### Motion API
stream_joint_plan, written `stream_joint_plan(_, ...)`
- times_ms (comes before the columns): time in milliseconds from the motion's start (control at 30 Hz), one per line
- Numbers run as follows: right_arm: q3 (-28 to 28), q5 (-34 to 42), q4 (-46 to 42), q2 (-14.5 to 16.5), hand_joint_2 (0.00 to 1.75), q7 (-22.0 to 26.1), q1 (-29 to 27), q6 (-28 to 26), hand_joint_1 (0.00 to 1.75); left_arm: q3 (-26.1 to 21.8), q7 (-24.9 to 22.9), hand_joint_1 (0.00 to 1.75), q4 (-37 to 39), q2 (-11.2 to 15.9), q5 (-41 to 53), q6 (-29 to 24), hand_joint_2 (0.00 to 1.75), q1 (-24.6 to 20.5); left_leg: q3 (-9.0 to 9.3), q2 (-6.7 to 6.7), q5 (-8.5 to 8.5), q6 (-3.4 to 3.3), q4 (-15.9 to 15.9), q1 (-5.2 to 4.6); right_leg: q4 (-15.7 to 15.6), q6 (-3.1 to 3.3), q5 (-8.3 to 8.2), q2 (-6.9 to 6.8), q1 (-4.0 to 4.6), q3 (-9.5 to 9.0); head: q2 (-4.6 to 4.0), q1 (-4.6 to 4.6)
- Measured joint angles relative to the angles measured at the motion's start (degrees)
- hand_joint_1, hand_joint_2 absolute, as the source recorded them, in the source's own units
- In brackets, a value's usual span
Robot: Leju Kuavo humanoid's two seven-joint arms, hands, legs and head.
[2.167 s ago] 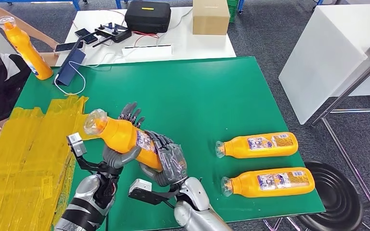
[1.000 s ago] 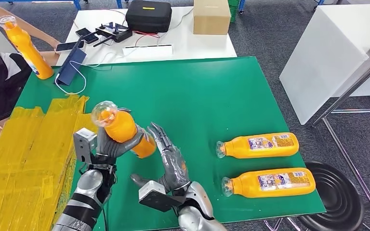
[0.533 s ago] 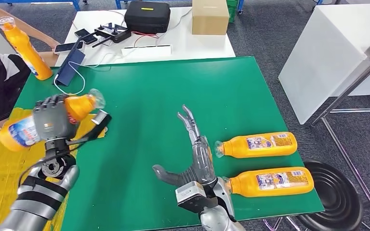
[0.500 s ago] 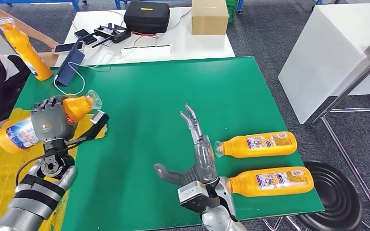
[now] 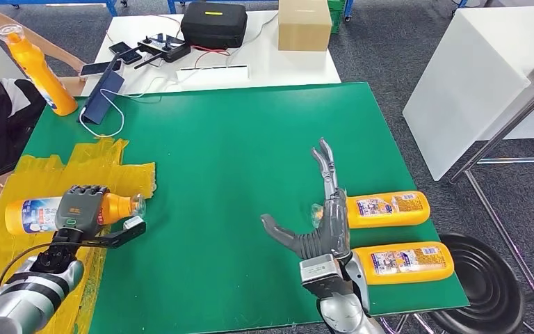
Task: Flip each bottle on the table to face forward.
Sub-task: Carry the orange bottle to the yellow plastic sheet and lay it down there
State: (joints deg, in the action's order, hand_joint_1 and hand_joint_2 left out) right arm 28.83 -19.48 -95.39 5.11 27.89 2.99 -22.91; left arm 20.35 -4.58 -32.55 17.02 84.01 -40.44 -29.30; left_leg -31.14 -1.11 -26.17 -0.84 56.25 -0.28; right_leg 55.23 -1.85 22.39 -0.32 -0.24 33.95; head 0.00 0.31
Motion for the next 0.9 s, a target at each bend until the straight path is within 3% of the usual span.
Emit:
stream_joint_plan(100,-0.2,-0.5,0.0,-0.1,1.75,-0.3,0.0,0.0,0.00,-2.4,0.9,0.00,1.5,-1.2,-1.2,0.0,1.75,-0.3,0.04,0.02,0.00,0.00,0.0,0.00,0.0,0.00,0.00,-0.03,0.00,-0.06,0.00,-0.01)
stream_joint_plan(433,-0.3,-1.9,0.0,-0.2,1.75,-1.1,0.0,-0.6,0.00,-10.9,5.3,0.00,1.8,-5.0,-5.4,-0.1,1.75,0.4,0.10,0.03,0.07,-0.02,0.0,0.01,0.0,0.00,-0.01,-0.05,0.00,-0.12,0.00,-0.01)
stream_joint_plan(700,-0.5,-5.6,0.3,-0.4,1.75,-3.4,0.1,-1.0,0.00,-19.3,19.0,0.00,0.2,-9.1,-16.1,0.0,1.75,1.8,0.02,0.03,0.07,-0.02,0.0,0.00,0.0,0.00,-0.01,-0.04,0.00,-0.05,0.00,0.01)
stream_joint_plan(900,-0.7,-9.7,1.1,-0.7,1.75,-5.2,0.7,-0.9,0.00,-22.5,22.7,0.00,-3.9,-11.7,-21.2,0.2,1.75,3.3,-0.03,0.03,0.06,-0.02,0.0,0.00,0.0,0.00,-0.01,-0.05,0.00,-0.01,0.00,-0.01)
